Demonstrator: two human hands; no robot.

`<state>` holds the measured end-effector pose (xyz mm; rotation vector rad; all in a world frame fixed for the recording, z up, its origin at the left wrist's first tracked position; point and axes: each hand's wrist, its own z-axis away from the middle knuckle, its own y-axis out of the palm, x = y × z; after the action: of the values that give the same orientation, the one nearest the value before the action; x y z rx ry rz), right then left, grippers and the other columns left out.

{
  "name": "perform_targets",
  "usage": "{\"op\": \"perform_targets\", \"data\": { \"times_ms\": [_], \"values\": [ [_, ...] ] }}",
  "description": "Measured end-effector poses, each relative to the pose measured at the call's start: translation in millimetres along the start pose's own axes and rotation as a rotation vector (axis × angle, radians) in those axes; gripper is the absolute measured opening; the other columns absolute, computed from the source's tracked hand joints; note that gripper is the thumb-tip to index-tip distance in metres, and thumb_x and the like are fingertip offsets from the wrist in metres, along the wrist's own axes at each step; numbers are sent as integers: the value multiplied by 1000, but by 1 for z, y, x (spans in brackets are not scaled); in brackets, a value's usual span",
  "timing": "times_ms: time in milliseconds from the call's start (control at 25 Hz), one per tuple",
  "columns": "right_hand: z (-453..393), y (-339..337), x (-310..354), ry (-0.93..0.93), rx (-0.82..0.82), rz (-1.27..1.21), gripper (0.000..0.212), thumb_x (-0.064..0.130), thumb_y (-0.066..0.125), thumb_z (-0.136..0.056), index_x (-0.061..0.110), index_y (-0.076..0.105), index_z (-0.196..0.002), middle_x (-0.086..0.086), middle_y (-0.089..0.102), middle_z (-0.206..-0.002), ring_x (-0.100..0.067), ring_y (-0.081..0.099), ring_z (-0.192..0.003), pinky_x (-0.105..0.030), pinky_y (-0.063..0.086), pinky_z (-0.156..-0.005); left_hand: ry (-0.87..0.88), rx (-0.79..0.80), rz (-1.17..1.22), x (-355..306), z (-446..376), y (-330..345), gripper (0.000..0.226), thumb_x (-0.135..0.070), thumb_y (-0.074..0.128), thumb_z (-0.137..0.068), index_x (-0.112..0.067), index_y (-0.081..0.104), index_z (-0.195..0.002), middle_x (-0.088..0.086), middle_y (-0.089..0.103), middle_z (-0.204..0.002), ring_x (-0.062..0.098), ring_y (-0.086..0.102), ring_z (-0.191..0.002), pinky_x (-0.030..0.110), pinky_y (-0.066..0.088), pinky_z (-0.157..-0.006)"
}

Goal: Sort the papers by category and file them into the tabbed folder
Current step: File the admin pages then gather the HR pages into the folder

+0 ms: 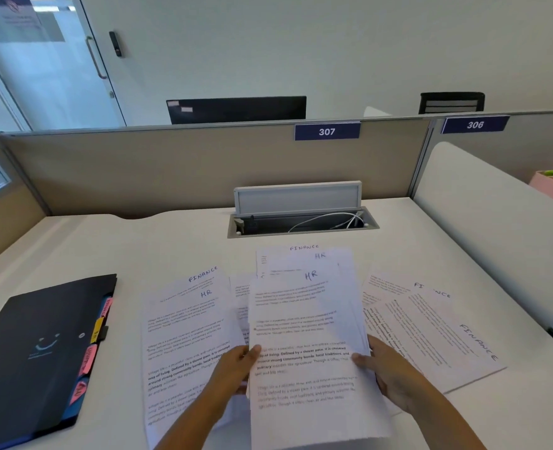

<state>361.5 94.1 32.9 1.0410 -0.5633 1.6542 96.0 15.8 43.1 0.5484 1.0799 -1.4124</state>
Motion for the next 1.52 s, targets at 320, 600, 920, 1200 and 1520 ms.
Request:
{"op": "perform_targets", "data": {
  "times_ms": [320, 600, 920, 1200, 1520],
  "values": [
    [9, 27, 26, -426, -281, 387, 27, 34, 44, -93, 33, 48, -120, 5, 62, -112, -19, 61, -98, -46, 52, -88, 369, -239, 204, -58, 21, 7, 14, -24, 45, -93, -21, 55, -103, -5, 68, -89, 9, 67, -77, 14, 53, -52],
    [15, 42, 41, -742, -407, 468, 49, 65, 43, -76, 37, 53, -115, 11, 66, -90, -22, 65, -72, -34, 60, -68, 497, -292, 344, -73, 31, -2, 15, -12, 40, -95, -13, 52, -103, -4, 61, -91, 9, 58, -84, 14, 53, -58],
    [8, 45, 29, -781, -440, 538, 53, 70, 43, -75, 39, 53, -116, 13, 66, -89, -21, 65, -70, -30, 60, -62, 487, -318, 340, -71, 39, -4, 14, -10, 38, -95, -15, 47, -104, -5, 56, -87, 11, 52, -75, 41, 50, -78],
    [-3, 57, 31, -741, -419, 564, 46, 62, 43, -80, 34, 47, -116, 14, 60, -97, -9, 62, -86, -30, 57, -78, 561, -361, 272, -70, 29, -9, 33, -12, 55, -87, -24, 35, -111, -13, 49, -99, 4, 51, -92, 17, 48, -72],
    [-12, 53, 31, -764, -545, 739, 44, 72, 29, -80, 40, 46, -104, 15, 61, -82, -14, 64, -62, -29, 57, -55, 571, -338, 245, -80, 31, -6, 21, -15, 38, -95, -35, 40, -93, -11, 55, -90, 8, 58, -83, 16, 44, -60]
  ]
}}
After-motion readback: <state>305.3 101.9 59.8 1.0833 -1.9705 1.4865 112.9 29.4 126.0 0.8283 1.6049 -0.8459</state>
